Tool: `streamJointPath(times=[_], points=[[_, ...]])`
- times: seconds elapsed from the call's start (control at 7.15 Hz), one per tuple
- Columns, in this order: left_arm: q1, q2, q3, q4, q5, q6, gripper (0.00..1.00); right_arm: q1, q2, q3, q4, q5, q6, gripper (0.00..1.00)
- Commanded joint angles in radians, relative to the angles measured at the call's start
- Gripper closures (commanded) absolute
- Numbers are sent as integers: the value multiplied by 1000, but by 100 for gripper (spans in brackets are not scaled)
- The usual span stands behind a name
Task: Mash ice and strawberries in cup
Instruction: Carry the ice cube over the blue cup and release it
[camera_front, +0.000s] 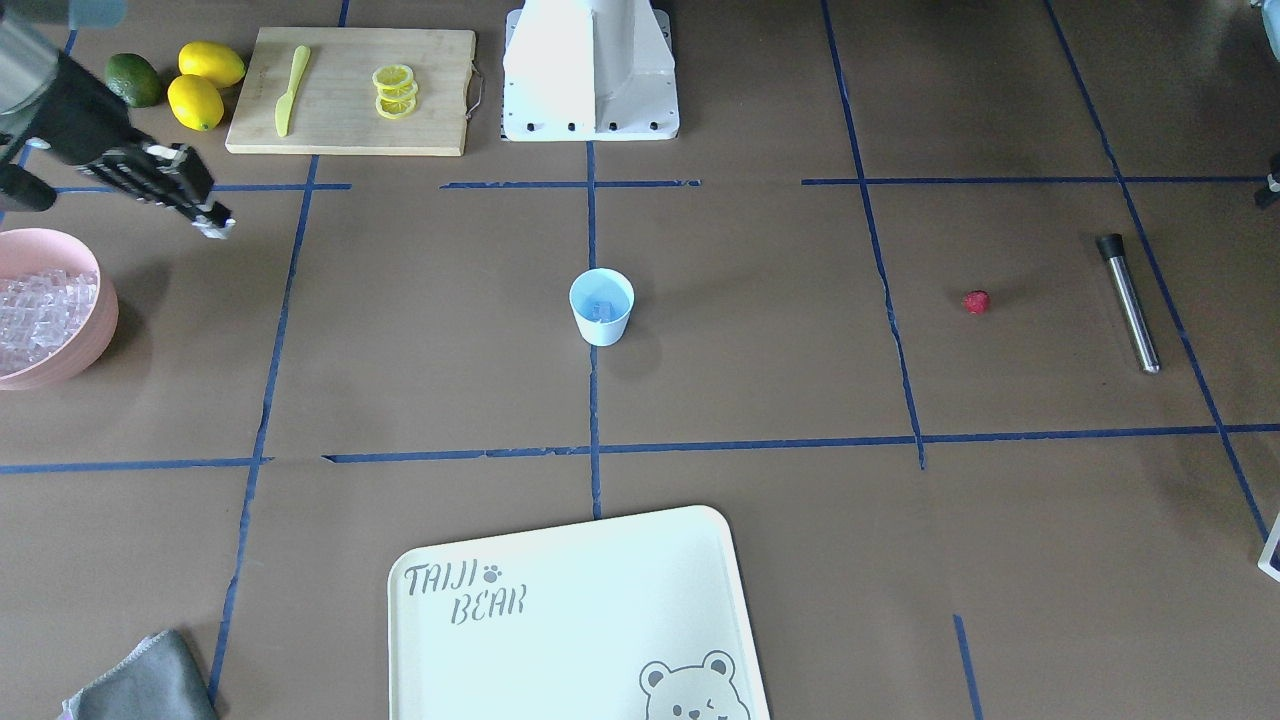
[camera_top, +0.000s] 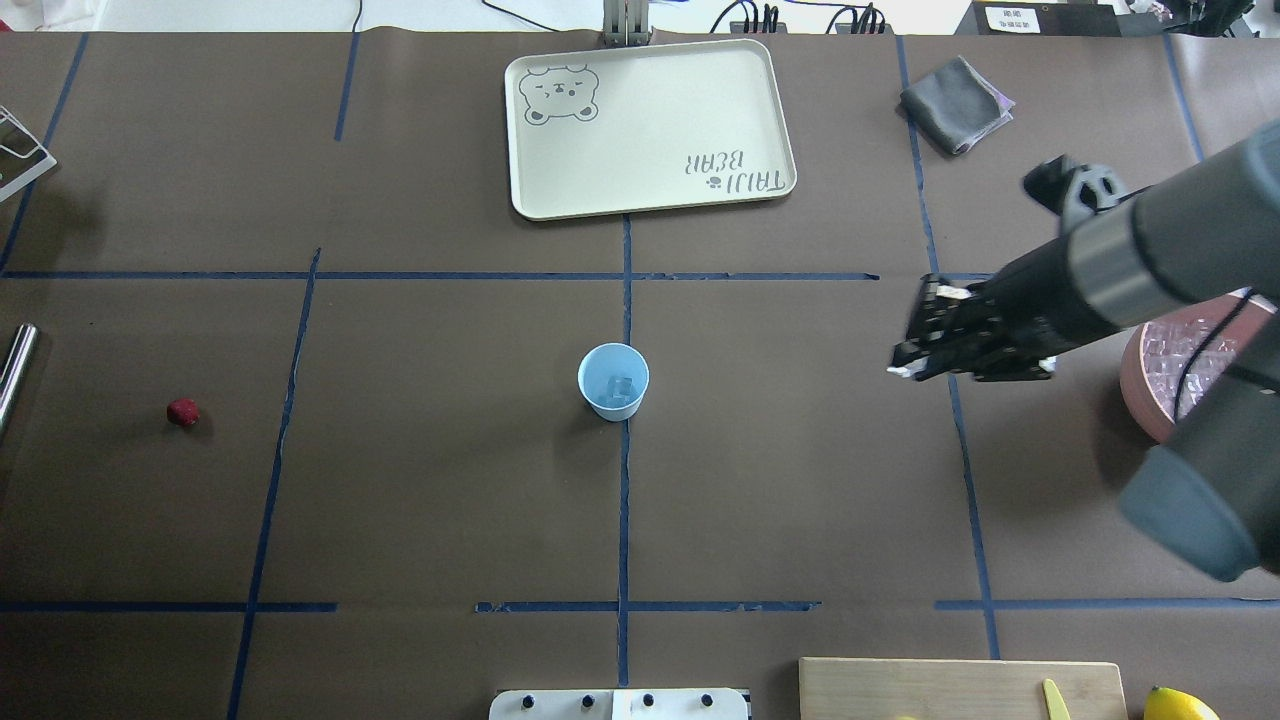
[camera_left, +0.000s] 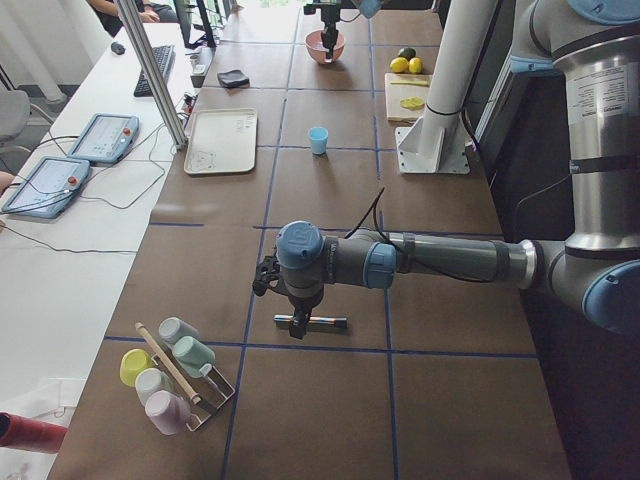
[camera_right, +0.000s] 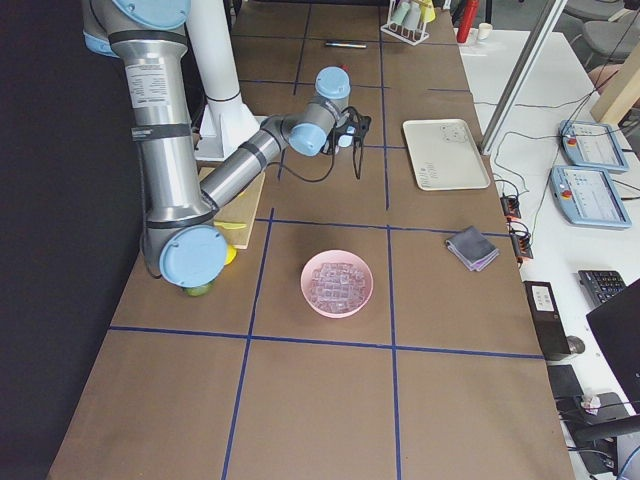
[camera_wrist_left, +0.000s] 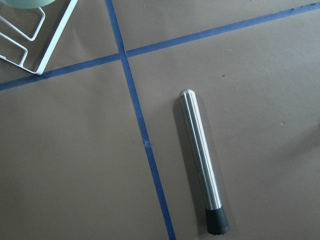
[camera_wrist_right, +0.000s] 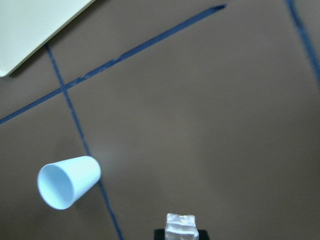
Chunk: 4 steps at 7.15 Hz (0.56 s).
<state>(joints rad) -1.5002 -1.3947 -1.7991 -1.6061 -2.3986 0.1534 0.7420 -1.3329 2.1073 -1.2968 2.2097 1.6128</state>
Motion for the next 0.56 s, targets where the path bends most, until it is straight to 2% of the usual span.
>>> streamJointPath(times=[0.0,0.14,0.42], points=[[0,-6,1,0,1,-2,0,-202,269,-123,-77,-206,206,100],[0,-6,0,0,1,0,0,-234,329,-179,-85,-258,225,100],[0,-6,-5,0,0,-2,0,-248,421,-306,-79,-278,248,100]])
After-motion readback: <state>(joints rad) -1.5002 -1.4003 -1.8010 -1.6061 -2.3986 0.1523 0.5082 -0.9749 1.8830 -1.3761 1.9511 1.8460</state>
